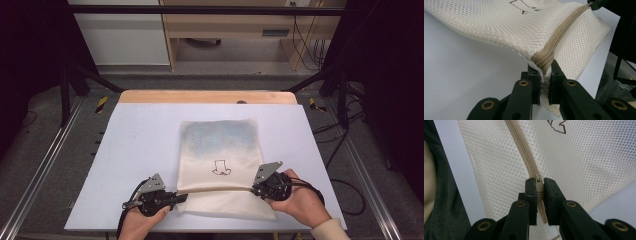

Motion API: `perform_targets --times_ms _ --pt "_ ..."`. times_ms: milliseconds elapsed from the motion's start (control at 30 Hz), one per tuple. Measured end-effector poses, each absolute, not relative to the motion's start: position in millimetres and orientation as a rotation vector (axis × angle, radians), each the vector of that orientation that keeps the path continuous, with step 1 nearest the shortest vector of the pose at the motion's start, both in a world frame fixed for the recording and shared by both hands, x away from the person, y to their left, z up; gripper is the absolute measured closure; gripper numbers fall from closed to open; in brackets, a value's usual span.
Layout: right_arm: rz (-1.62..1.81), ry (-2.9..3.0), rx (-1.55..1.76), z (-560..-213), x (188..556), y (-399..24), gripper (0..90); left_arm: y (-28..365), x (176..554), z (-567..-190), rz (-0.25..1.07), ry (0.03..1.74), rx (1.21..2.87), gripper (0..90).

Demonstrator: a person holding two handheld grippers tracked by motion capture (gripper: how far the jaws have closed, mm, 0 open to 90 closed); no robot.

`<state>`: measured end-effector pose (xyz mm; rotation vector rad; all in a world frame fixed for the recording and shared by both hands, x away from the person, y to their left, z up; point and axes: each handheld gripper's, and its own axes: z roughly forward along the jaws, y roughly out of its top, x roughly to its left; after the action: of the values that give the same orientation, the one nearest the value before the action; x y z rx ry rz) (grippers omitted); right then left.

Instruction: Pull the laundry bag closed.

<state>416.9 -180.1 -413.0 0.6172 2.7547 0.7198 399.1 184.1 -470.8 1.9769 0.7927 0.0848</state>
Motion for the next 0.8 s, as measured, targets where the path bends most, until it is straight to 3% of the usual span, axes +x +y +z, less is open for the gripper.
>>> perform_targets --times_ms 800 --pt "0.708 2.768 0.626 -419.9 413.9 -186.8 82.1 186.0 400.5 -471.1 0.092 0.800 1.978 82.8"
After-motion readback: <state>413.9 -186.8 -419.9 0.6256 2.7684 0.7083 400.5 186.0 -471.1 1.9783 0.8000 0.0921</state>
